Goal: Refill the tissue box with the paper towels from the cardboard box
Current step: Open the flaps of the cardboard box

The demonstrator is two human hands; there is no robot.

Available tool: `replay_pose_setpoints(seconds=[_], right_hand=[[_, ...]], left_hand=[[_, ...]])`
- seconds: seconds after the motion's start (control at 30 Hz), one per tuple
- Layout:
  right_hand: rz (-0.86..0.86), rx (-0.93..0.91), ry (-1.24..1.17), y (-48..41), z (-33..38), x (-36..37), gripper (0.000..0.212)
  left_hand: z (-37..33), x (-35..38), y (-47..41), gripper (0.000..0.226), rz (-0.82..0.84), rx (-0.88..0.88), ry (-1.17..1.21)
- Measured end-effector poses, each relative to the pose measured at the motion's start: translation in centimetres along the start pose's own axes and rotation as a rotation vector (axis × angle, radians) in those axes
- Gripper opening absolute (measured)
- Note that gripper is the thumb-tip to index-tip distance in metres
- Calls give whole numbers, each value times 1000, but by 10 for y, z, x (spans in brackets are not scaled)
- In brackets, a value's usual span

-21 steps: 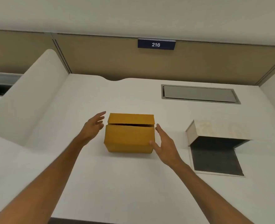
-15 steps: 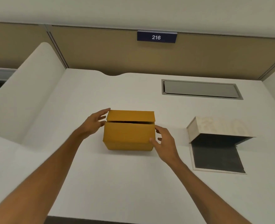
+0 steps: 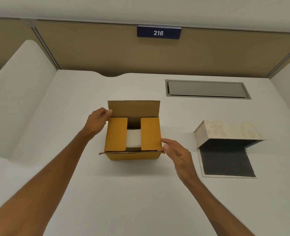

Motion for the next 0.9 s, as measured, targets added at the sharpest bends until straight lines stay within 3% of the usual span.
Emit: replay_pose_setpoints(seconds=[0.1, 0.23, 0.37, 0.47, 0.63, 0.8, 0.9], right_hand=[[79, -41, 113, 4, 1, 5, 29], [305, -109, 398, 12, -2, 18, 63], [426, -190, 694, 18, -13, 29, 81], [432, -244, 825, 20, -17, 33, 79], [447, -238, 897, 21, -19, 35, 78], [436, -210, 946, 19, -15, 34, 74], [375, -160, 892, 12, -1, 34, 60]], left_hand=[[3, 3, -5, 42, -76, -16, -40], [-8, 7, -8, 54, -141, 105, -45], [-24, 14, -4, 51, -222, 363, -490], [-25, 31, 1, 60, -121, 409, -647], [-11, 48, -1, 73, 29, 304, -679], [-14, 47, 3, 83, 40, 272, -659], [-23, 44, 11, 96, 0, 265, -669]])
Point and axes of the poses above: each hand's wrist, its own y-axis away from the middle knuckle, its own x-axis out of the palm, z = x × y, the point moved 8 cm from there along -y, towards the middle knuckle, and after that the axes turned 12 degrees about -y, right-handed, at the moved point
